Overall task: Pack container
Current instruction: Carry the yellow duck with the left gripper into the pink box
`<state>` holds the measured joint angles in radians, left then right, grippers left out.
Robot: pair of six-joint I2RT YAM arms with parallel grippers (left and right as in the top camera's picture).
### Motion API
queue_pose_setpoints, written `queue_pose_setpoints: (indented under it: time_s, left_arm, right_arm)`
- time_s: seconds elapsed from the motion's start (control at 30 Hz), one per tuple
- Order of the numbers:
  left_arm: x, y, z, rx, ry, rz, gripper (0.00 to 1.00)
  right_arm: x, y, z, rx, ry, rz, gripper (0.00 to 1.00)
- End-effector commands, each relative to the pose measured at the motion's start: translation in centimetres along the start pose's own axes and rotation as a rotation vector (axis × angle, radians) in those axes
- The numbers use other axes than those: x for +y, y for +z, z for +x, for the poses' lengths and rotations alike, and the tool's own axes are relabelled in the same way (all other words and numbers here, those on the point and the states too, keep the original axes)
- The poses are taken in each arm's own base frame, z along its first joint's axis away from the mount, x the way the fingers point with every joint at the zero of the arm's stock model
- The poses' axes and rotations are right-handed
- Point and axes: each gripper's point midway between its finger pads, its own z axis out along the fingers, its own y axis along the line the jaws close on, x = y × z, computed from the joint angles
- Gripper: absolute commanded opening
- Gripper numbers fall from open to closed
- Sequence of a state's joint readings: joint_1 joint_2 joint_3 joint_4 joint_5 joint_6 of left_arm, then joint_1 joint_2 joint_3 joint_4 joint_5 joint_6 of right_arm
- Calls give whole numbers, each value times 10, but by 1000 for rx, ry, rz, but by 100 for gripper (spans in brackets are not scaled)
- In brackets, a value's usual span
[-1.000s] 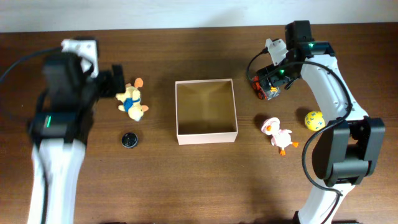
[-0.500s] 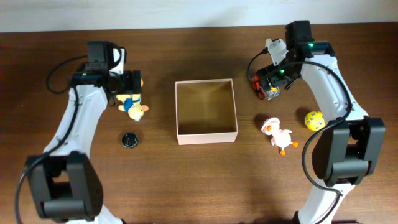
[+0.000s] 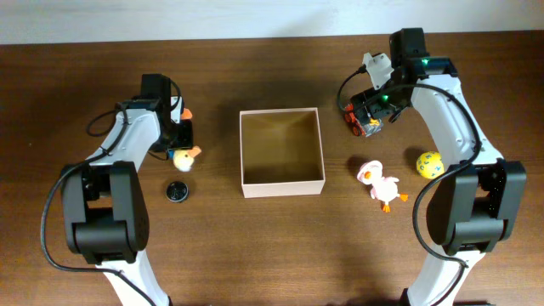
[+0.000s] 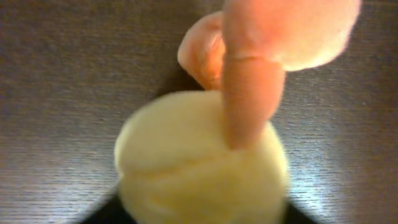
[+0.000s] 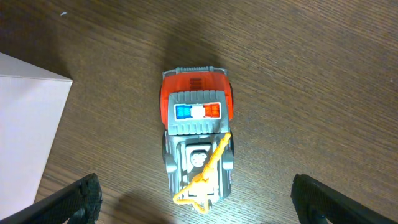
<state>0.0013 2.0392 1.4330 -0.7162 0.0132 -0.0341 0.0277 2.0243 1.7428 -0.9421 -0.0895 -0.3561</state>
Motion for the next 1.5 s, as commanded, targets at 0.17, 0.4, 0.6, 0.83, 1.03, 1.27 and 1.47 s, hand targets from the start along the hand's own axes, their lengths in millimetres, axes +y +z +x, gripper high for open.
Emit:
queue_pose_setpoints:
  time_s: [0.17, 0.4, 0.6, 0.83, 1.03, 1.27, 1.47]
  left_arm:
    - [-2, -26, -23, -54, -7, 12, 2]
    - [-18, -123, -75, -232, 21, 28, 2]
    - [-86, -211, -88, -381, 38, 133, 2]
    - [-167, -214, -44, -277, 62, 221, 2]
    - [-207, -200, -5, -161, 147, 225, 2]
    - [-233, -143, 30, 25, 174, 164, 2]
    - [-225, -102, 33, 96, 155, 93, 2]
  right_arm:
    - [4, -1, -2, -6, -8, -12, 99]
    - [4, -1, -2, -6, -7, -12, 99]
    - [4, -1, -2, -6, -7, -12, 99]
    - [4, -1, -2, -6, -8, -12, 99]
    - [4, -1, -2, -6, -8, -12, 99]
    - [4, -1, -2, -6, -7, -12, 99]
    - [4, -1, -2, -6, -7, -12, 99]
